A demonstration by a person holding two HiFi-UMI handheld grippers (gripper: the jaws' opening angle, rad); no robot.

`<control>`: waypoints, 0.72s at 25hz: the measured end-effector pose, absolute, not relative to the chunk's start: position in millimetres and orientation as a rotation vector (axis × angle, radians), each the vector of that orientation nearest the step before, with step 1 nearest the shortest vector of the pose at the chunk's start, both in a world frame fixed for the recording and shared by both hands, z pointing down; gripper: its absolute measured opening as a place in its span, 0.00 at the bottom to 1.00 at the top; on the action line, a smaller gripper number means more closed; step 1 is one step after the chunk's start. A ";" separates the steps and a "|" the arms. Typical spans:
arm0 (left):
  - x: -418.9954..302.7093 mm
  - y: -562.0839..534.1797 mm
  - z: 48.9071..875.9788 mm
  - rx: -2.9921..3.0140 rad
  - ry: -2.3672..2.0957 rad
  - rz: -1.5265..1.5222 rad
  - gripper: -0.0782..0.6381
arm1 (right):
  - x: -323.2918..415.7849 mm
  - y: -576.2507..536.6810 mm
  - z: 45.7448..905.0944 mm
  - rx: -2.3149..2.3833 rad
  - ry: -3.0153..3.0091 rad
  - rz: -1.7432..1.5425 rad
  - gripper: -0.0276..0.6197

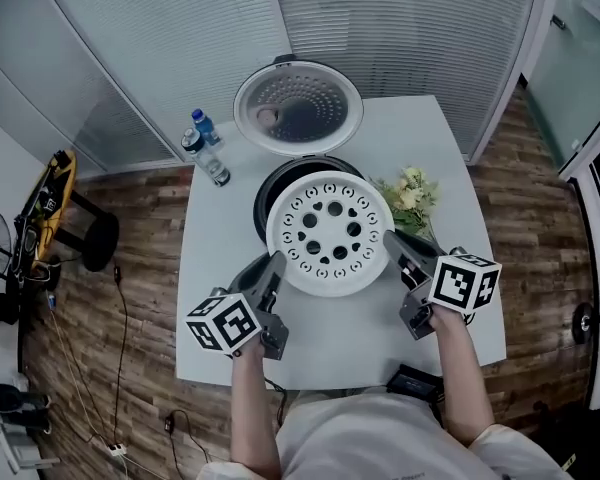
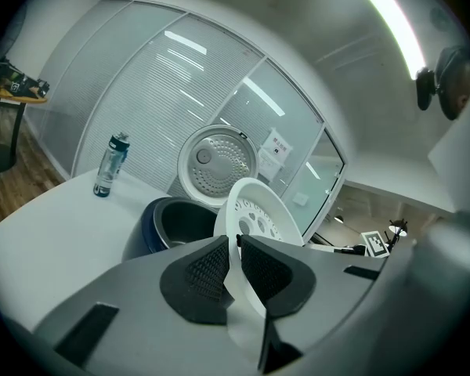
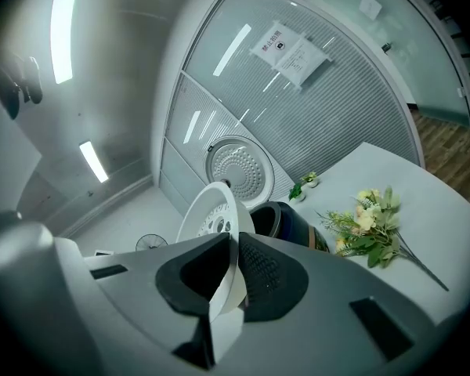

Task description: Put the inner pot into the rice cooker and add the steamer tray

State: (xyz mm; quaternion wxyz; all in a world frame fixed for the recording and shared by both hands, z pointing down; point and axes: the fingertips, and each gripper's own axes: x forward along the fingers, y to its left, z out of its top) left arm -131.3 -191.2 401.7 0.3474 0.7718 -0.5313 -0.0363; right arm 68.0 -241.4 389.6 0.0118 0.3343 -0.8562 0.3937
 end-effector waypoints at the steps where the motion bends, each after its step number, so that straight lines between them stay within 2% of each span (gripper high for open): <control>1: -130.9 -193.4 403.0 2.002 -1.380 -0.097 0.18 | 68.3 -244.4 389.7 1.041 -2.676 1.224 0.12; 18: -131.9 -194.3 408.9 2.026 -1.364 -0.127 0.18 | 70.3 -229.5 387.0 1.110 -2.705 1.213 0.12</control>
